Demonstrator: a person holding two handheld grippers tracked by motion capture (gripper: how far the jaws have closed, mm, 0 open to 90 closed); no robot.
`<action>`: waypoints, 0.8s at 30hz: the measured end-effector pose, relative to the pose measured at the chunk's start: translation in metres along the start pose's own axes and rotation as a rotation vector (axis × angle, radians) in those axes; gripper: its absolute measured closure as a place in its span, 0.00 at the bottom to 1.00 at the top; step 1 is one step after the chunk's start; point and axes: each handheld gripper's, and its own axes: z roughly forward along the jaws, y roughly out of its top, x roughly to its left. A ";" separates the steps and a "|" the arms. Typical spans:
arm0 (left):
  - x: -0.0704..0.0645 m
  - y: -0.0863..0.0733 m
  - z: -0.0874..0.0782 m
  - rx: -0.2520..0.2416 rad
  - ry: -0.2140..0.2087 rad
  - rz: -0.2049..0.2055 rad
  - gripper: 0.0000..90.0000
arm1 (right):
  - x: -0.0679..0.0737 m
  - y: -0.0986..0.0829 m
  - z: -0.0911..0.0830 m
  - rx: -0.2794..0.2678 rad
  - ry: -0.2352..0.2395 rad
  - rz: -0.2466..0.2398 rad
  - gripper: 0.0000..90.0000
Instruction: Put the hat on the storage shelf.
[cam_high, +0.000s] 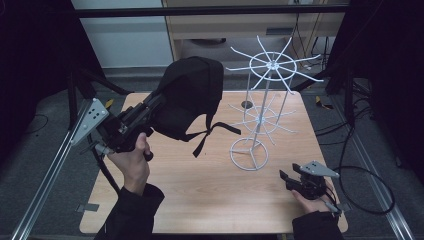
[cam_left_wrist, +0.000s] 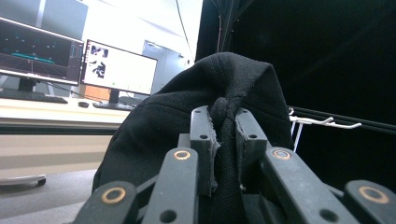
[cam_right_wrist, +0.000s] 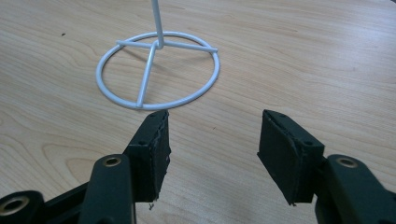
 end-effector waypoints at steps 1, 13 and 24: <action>-0.001 0.002 0.002 0.008 -0.002 0.009 0.89 | 0.000 0.000 0.000 0.002 0.002 0.002 0.48; -0.006 0.021 0.024 0.065 -0.018 0.034 0.89 | 0.001 0.000 0.000 0.002 0.006 0.003 0.48; -0.007 0.006 0.044 0.150 -0.032 0.042 0.88 | 0.001 0.000 0.001 0.002 0.011 0.000 0.48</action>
